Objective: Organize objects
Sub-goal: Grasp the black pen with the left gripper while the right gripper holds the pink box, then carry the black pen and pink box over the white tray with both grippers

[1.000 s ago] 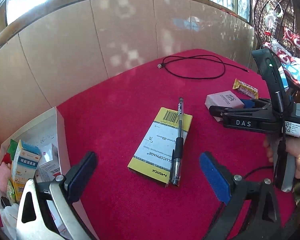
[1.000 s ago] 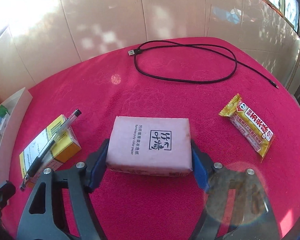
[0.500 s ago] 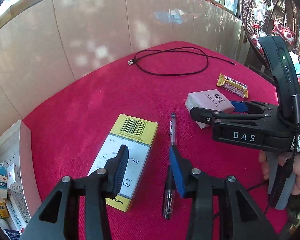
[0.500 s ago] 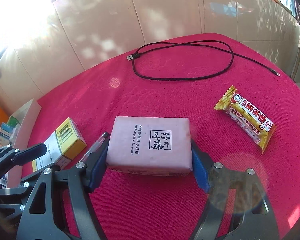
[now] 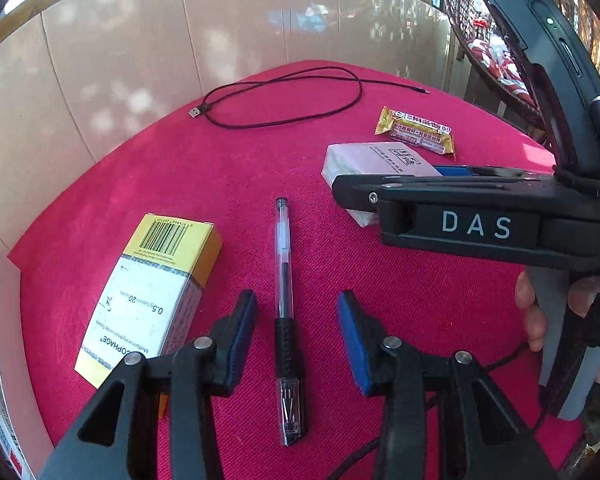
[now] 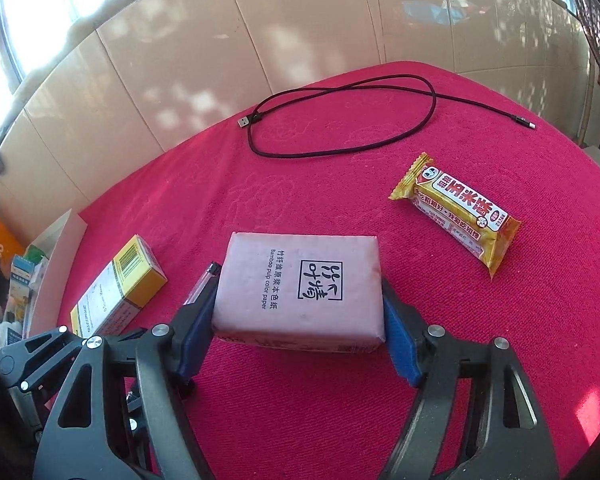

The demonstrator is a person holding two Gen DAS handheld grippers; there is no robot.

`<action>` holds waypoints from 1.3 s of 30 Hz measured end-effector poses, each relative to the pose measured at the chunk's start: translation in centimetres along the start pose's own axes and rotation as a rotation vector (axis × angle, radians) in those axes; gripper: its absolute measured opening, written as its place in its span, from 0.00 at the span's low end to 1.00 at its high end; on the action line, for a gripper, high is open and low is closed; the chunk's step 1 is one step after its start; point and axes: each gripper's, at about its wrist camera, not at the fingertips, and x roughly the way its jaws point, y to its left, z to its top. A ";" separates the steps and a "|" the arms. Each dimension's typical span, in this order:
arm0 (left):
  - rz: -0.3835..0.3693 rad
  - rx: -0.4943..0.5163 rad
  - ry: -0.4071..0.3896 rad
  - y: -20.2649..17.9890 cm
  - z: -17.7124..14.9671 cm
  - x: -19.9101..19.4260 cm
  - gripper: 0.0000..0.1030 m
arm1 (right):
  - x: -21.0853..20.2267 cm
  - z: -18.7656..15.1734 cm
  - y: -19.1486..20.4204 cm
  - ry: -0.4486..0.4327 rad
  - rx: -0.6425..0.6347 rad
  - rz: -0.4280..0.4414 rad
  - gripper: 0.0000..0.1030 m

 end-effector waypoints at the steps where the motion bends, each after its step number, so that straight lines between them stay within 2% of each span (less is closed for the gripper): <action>1: -0.007 -0.012 0.004 0.1 0.1 0.1 0.41 | 0.1 0.0 0.0 0.002 -0.003 -0.003 0.73; 3: -0.023 -0.027 0.004 0.3 0.0 0.0 0.34 | 0.2 0.0 0.0 0.002 -0.005 -0.004 0.73; 5: -0.015 -0.017 -0.009 -0.1 -0.3 -0.3 0.13 | 0.2 0.0 0.1 0.000 0.001 0.002 0.73; 7: 0.000 -0.005 -0.024 -0.4 -0.7 -0.5 0.07 | 0.2 0.0 0.2 0.000 0.002 0.003 0.73; 15: -0.006 -0.055 -0.074 -0.3 -2.1 -2.4 0.07 | 0.0 0.0 0.1 -0.004 0.001 0.003 0.72; 24: -0.026 -0.099 -0.215 -0.3 -2.0 -7.8 0.07 | -3.4 -0.6 -0.2 -0.088 0.028 0.022 0.72; 31: -0.021 -0.149 -0.304 1.0 -2.3 -11.2 0.07 | -7.9 -0.5 3.2 -0.179 -0.074 0.036 0.72; 39: 0.011 -0.217 -0.381 3.3 -3.4 -14.8 0.07 | -9.9 -0.4 7.0 -0.214 -0.152 0.072 0.72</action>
